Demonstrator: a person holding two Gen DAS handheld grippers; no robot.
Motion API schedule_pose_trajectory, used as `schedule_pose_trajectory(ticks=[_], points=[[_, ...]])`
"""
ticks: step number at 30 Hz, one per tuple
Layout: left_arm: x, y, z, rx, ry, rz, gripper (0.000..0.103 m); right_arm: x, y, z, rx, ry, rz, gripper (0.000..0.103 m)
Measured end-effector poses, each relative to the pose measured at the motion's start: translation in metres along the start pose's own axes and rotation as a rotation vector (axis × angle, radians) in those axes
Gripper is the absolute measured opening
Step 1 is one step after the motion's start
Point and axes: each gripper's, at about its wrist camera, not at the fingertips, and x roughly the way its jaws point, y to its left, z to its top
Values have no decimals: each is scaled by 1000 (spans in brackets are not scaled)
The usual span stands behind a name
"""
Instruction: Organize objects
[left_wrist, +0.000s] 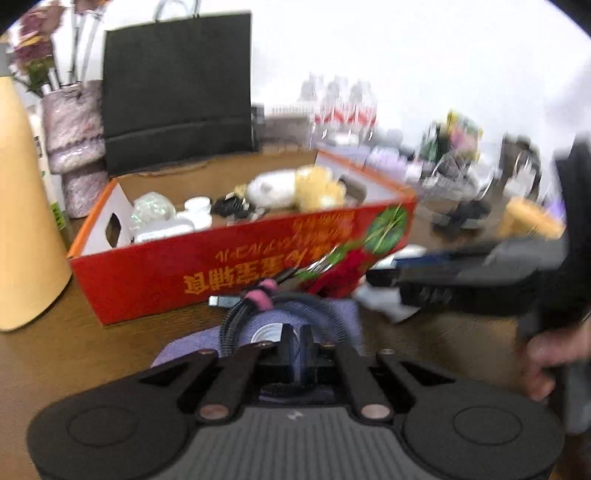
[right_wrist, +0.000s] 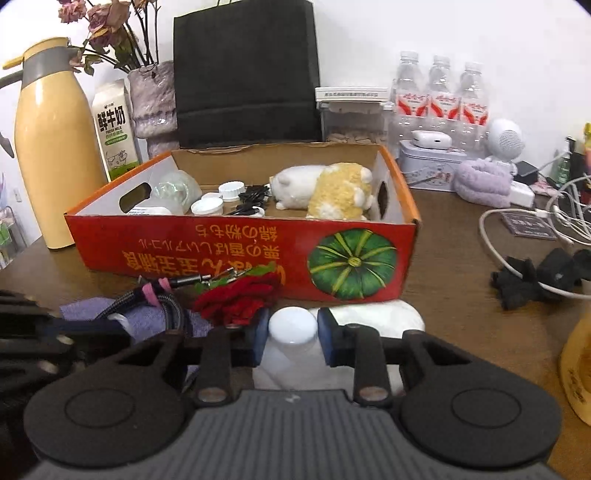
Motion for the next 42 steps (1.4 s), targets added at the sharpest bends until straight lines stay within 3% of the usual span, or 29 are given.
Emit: schedule_pose_trajectory(ticks=[5,12,14,17,23,27,31,37,39,42], points=[[-81,-24,-18,-67,-107,-23,1,-70,4,-21,46,-66,48,29],[-168,-50,-64,-172,-117,-39,1,-174,25,-89,31,-8,124,29],[-182,-55,-74,-174,-113,-34,1,-203,33,-105,24,-11,162,29],[-194,-61,-82,-176,-109,-29,1,-227,39,-116,7,-15,150,29],[-207,-68,-83,-152,-145,-47,1,-243,40,-112,1,-60,130,29],[-191,-55,-74,-153,-140,-43,1,-229,36,-108,16,-42,136,29],[-144,-23,-32,-114,-132,-53,1,-203,28,-70,0,-92,160,29],[-28,39,70,-158,-60,-85,1,-113,11,31,-11,-142,165,29],[20,54,97,-137,-6,-81,1,-72,12,67,-27,-146,167,29],[90,74,113,-118,121,-19,2,-3,19,108,-92,-98,109,30]])
